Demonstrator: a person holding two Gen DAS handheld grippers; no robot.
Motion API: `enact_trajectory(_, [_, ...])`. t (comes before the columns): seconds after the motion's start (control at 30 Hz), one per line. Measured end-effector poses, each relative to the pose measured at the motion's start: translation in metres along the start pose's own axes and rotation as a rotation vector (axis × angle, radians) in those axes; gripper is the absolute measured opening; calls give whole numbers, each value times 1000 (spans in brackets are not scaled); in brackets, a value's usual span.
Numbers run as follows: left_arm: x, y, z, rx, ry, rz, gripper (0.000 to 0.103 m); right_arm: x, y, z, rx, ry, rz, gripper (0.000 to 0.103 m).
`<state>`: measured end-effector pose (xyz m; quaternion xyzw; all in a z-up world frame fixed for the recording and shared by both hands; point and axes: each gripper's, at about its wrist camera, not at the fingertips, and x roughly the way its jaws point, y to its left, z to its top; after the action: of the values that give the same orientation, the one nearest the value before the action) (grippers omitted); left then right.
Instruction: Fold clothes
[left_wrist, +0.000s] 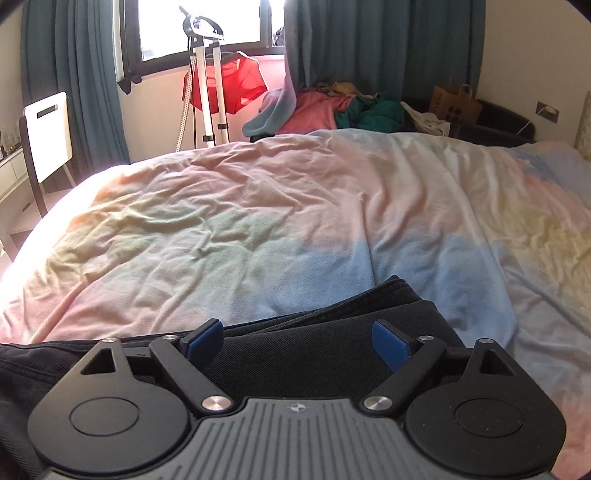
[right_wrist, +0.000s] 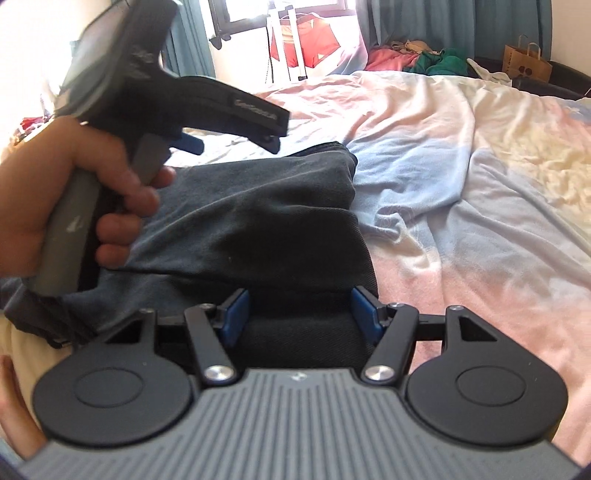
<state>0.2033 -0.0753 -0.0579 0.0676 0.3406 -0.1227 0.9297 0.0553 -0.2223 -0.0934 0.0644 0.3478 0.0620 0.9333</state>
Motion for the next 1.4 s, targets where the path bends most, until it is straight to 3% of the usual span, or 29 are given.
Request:
enact_trajectory(0.17, [-82,29,-27,-78,-68,19,89,-25,7,2,-10,-51,6,64])
enact_trajectory(0.33, [-153,53,-76,-162,-138,32,90,-57,20,-1,-36,-137,15,64])
enact_trajectory(0.57, [-197,66,-134,-208,-178,98,90,-88,44,-19,-114,-267,30,64])
enact_trajectory(0.7, [-203,66,-149,-175,-186,118,90,-86,49,-23,-100,-262,28,64])
enact_trajectory(0.87, [-194,74,-152,-221,-155,122,92,-79,45,-23,-80,-265,-2,64])
enact_trajectory(1.03, [-186,112,-158,-432,-83,199,98,-77,41,-24,-60,-266,-3,64])
enact_trajectory(1.2, [-215,164,-168,-707,-124,209,103,-77,37,-24,-49,-266,1,64])
enact_trajectory(1.33, [-228,217,-180,-949,-101,326,103,-75,35,-23,-30,-250,10,64])
enact_trajectory(1.4, [-231,245,-191,-1091,-86,320,103,-73,35,-23,-25,-243,18,64])
